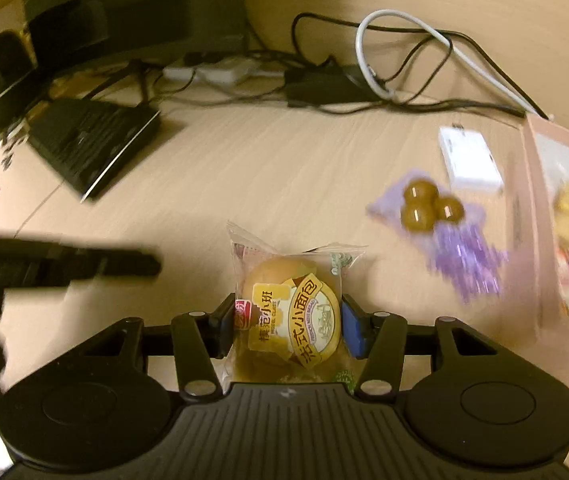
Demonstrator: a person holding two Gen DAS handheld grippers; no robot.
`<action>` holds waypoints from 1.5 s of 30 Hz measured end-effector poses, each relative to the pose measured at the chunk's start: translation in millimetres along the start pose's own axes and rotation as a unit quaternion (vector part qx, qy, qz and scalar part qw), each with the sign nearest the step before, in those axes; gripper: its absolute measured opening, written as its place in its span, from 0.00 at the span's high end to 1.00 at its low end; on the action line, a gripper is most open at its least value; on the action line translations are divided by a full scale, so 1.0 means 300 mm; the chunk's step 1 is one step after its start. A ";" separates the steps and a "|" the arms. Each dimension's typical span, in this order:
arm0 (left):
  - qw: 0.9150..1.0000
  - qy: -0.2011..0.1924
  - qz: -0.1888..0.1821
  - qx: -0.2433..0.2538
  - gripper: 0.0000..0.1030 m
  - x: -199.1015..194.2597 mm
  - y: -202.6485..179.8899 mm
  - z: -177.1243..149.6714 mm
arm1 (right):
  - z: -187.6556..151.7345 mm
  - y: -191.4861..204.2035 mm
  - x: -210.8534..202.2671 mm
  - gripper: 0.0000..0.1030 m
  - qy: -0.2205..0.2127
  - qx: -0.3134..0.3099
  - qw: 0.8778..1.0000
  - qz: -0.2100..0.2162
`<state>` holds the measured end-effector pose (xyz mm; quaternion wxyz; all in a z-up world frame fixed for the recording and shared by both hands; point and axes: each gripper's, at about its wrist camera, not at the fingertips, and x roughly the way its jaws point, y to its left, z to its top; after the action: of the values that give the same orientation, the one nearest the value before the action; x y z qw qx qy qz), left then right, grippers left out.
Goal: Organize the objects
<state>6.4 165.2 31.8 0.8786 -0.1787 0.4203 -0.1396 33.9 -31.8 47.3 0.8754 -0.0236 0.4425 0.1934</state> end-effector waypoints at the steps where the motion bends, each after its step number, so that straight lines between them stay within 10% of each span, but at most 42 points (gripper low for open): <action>1: 1.000 0.001 0.001 0.000 0.84 0.002 -0.009 -0.006 | -0.032 -0.004 -0.028 0.50 0.001 -0.003 1.000 -0.002; 13: 0.999 0.028 -0.027 0.036 0.84 0.071 -0.187 -0.057 | -0.295 -0.286 -0.259 0.48 -0.022 0.104 0.983 -0.151; 17: 0.997 0.015 -0.034 0.070 0.84 0.099 -0.270 -0.033 | -0.335 -0.341 -0.366 0.19 -0.071 0.137 0.973 -0.173; 33: 0.988 -0.015 0.041 0.150 0.84 0.490 -0.453 0.261 | -0.461 -0.330 -0.419 0.12 -0.051 0.149 0.964 -0.213; 45: 0.969 -0.007 0.085 0.231 0.77 0.527 -0.456 0.210 | -0.465 -0.340 -0.393 0.07 -0.039 0.151 0.965 -0.211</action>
<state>139.0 -7.7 18.7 0.9077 0.0644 0.3840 -0.1566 -99.1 -193.2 41.7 0.9063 0.0240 0.4172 -0.0637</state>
